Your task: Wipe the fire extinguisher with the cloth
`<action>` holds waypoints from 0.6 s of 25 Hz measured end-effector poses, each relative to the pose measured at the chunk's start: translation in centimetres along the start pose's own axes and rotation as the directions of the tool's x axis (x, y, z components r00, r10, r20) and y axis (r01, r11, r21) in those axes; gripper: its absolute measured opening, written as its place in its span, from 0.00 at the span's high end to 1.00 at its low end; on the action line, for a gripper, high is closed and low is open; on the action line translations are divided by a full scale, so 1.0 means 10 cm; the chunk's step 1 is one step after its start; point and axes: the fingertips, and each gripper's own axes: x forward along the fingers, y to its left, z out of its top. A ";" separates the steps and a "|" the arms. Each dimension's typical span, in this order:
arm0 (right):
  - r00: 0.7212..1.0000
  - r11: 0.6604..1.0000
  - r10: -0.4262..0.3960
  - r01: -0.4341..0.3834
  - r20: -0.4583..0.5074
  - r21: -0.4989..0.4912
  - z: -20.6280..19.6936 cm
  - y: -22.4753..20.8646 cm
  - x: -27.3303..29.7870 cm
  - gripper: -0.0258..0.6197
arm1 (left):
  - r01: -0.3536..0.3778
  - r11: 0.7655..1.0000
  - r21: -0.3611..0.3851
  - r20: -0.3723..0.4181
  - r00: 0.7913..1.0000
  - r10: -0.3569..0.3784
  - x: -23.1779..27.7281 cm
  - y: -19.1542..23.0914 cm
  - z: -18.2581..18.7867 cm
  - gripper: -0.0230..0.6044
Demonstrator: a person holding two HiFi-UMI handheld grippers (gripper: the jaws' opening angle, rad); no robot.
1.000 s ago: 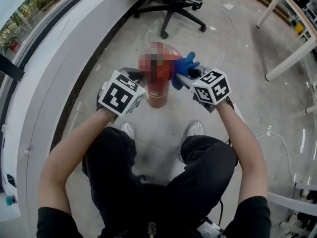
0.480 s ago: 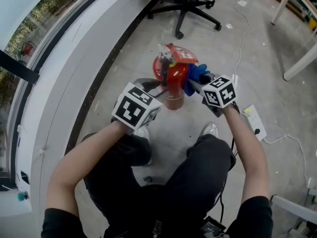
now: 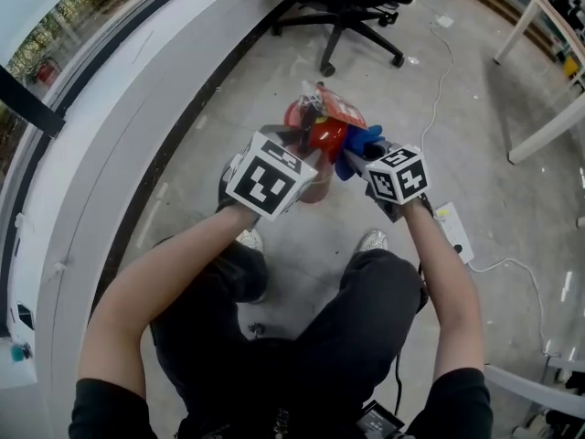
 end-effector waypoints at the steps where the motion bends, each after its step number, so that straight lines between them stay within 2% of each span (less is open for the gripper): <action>1: 1.000 1.000 0.003 -0.003 -0.004 -0.005 0.00 0.02 0.00 0.85 | 0.004 1.000 0.004 -0.005 1.000 -0.004 -0.01 0.01 -0.01 0.72; 5: 0.999 0.998 0.045 -0.046 -0.022 -0.036 0.01 0.16 0.04 0.85 | 0.004 0.999 0.040 -0.042 0.999 -0.003 -0.07 0.12 -0.10 0.73; 9: 0.991 0.988 0.125 -0.129 -0.052 -0.088 0.00 0.45 0.12 0.85 | -0.026 0.999 0.047 -0.069 0.997 0.030 -0.22 0.41 -0.29 0.79; 12: 0.979 0.971 0.185 -0.195 -0.080 -0.137 0.01 0.69 0.19 0.85 | -0.045 0.999 0.027 -0.078 0.996 0.047 -0.30 0.67 -0.41 0.83; 15: 0.963 0.946 0.245 -0.263 -0.110 -0.190 0.02 0.96 0.27 0.86 | -0.079 0.995 0.055 -0.079 0.993 0.083 -0.37 0.89 -0.52 0.83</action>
